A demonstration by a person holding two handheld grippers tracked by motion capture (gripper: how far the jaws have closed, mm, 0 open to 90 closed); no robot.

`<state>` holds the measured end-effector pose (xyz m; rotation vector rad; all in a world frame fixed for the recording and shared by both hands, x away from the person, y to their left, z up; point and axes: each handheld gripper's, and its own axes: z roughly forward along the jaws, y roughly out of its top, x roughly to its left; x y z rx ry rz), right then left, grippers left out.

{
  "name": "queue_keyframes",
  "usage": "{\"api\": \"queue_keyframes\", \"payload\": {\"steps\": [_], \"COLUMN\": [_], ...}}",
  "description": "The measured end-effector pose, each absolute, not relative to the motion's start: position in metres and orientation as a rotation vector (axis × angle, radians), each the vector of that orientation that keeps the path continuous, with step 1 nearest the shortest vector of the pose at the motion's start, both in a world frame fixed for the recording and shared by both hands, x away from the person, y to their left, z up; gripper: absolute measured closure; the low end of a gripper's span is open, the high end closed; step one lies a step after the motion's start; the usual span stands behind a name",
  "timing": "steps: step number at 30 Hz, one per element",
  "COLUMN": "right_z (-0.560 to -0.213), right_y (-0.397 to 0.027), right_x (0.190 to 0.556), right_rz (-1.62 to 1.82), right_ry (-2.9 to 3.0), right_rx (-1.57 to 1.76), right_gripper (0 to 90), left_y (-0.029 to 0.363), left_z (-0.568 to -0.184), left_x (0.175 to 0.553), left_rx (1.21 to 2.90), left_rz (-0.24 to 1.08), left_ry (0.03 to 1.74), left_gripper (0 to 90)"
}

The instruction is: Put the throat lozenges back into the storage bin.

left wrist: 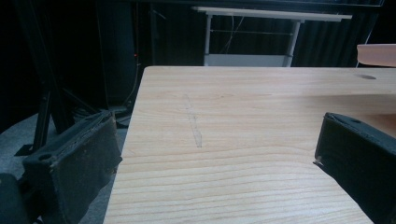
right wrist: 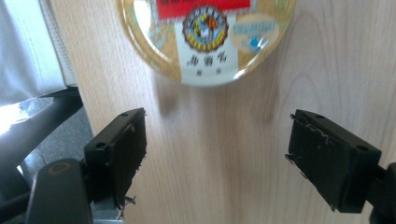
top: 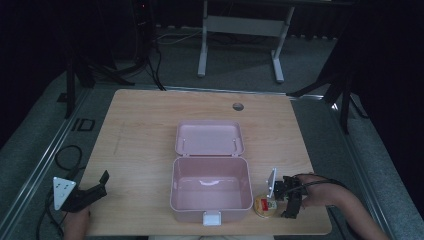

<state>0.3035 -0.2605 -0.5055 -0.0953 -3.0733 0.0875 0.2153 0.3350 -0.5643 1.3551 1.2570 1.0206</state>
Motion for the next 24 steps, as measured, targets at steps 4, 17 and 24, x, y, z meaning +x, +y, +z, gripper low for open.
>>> {"api": "queue_keyframes", "payload": {"steps": [4, 17, 24], "right_z": [-0.505, -0.511, -0.515], "right_y": [-0.25, -0.224, -0.213], "right_x": [0.304, 0.302, 0.301], "right_rz": [0.049, 0.02, -0.005], "right_ry": [-3.084, -3.093, -3.106], "right_rx": [-0.085, 0.021, 0.062], "right_gripper": [18.8, 17.3, 17.9], "left_y": [0.335, 0.335, 0.335], "left_z": [-0.564, -0.564, -0.564], "left_x": [0.215, 0.215, 0.215], "left_rx": [1.356, 1.356, 1.357], "left_rz": [1.021, 1.018, 1.015], "left_ry": [1.256, 1.254, 1.254], "left_gripper": [0.3, 0.3, 0.3]}}
